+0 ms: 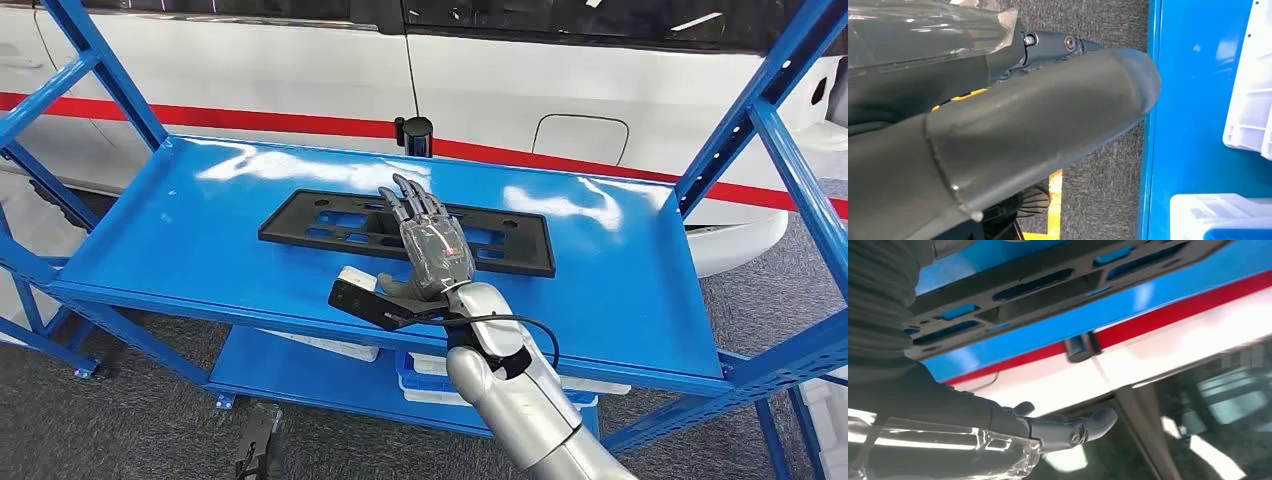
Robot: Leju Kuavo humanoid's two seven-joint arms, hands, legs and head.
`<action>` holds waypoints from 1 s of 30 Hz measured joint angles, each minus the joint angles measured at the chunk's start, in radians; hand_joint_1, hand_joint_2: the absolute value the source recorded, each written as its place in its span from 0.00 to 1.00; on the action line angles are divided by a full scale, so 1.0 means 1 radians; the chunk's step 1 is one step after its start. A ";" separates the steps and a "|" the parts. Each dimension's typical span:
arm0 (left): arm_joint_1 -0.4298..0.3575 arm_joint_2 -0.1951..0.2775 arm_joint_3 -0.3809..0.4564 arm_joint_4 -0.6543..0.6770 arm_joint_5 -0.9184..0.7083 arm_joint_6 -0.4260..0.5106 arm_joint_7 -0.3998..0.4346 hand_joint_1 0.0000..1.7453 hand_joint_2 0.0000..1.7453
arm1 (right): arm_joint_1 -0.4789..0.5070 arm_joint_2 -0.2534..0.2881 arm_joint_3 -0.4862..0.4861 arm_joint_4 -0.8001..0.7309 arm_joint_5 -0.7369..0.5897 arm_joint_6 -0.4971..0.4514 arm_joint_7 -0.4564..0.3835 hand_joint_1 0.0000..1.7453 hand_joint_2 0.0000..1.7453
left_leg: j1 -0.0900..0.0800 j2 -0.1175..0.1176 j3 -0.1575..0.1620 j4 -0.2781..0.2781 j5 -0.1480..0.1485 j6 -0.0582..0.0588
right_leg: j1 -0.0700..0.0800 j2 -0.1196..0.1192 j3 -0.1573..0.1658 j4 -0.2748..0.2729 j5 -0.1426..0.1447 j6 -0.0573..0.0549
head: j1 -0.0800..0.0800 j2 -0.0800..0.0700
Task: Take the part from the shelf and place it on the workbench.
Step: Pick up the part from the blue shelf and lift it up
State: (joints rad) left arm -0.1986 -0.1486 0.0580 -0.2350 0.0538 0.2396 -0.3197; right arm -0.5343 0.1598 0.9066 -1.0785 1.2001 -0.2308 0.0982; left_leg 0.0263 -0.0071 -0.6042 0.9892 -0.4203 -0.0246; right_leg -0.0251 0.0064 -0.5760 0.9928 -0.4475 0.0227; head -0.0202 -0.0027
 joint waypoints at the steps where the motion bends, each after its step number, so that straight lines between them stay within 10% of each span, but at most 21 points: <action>1: 0.000 0.000 0.000 0.000 -0.003 0.000 0.002 0.00 0.00 | -0.002 0.001 -0.002 0.015 0.019 -0.009 0.006 0.00 1.00 | -0.002 -0.001 -0.001 0.001 -0.001 0.004 | 0.000 0.000 0.000 -0.002 0.001 0.004 | 0.001 0.000; 6: 0.000 -0.002 0.001 0.000 -0.020 -0.001 0.010 0.00 0.00 | -0.017 0.014 -0.018 0.119 0.155 -0.060 0.057 0.00 1.00 | -0.014 -0.003 0.005 -0.010 0.008 0.030 | 0.000 -0.005 0.007 -0.013 0.003 0.014 | 0.005 0.000; 11: -0.001 -0.004 0.011 0.000 -0.040 -0.009 0.021 0.00 0.00 | -0.039 0.017 -0.045 0.226 0.328 -0.086 0.158 0.00 1.00 | -0.021 -0.005 0.005 -0.009 0.008 0.031 | -0.005 -0.008 0.016 -0.025 0.006 -0.002 | 0.008 0.000; 22: 0.001 -0.001 0.053 0.000 -0.051 -0.010 0.020 0.00 0.00 | -0.105 0.011 -0.158 0.392 0.369 -0.125 0.292 0.00 1.00 | -0.029 -0.003 0.004 -0.008 0.006 0.043 | -0.010 -0.008 0.017 -0.033 0.013 0.028 | 0.008 0.000; 30: 0.001 0.001 0.067 0.000 -0.052 -0.010 0.020 0.00 0.00 | -0.113 0.007 -0.180 0.407 0.370 -0.125 0.297 0.00 1.00 | -0.023 -0.001 0.005 -0.008 0.006 0.042 | -0.004 -0.007 0.017 -0.032 0.013 0.030 | 0.008 0.000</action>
State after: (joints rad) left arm -0.1975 -0.1480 0.1250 -0.2350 0.0014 0.2300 -0.2995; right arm -0.6470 0.1670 0.7269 -0.6715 1.5703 -0.3559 0.3953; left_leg 0.0032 -0.0084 -0.5989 0.9810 -0.4139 0.0176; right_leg -0.0293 -0.0008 -0.5593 0.9611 -0.4350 0.0522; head -0.0122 -0.0027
